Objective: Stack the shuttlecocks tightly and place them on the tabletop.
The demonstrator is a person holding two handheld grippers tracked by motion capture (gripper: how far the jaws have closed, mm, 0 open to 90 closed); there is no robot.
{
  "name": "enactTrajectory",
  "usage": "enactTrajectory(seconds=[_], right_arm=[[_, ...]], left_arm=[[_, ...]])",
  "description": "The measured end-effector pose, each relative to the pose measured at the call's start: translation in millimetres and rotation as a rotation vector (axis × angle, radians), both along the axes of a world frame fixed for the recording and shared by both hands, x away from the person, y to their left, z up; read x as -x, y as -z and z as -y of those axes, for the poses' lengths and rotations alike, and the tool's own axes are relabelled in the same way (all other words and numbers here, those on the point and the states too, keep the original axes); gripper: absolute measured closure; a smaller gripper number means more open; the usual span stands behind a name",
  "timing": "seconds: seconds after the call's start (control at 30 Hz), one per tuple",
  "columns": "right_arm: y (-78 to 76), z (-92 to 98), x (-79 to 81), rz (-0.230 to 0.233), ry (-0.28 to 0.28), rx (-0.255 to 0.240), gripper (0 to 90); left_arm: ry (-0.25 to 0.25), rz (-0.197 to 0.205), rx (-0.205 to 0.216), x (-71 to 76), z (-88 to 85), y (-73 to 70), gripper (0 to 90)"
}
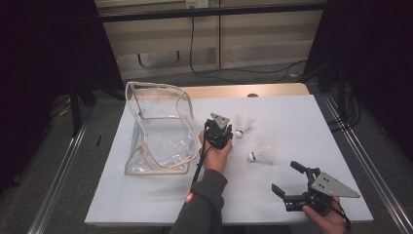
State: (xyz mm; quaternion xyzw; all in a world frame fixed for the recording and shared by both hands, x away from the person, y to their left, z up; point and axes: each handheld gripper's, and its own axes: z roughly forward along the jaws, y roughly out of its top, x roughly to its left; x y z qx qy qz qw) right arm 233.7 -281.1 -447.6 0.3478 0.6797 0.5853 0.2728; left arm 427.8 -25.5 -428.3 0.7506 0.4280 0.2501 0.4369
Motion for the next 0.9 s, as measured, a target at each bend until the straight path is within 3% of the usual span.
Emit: enactTrajectory(seconds=[0.9], right_arm=[[0.1,0.3,0.0,0.000,-0.003,0.001,2.0]], left_arm=[[-0.010,-0.007,0.026,-4.1,7.7,6.1,65.0]])
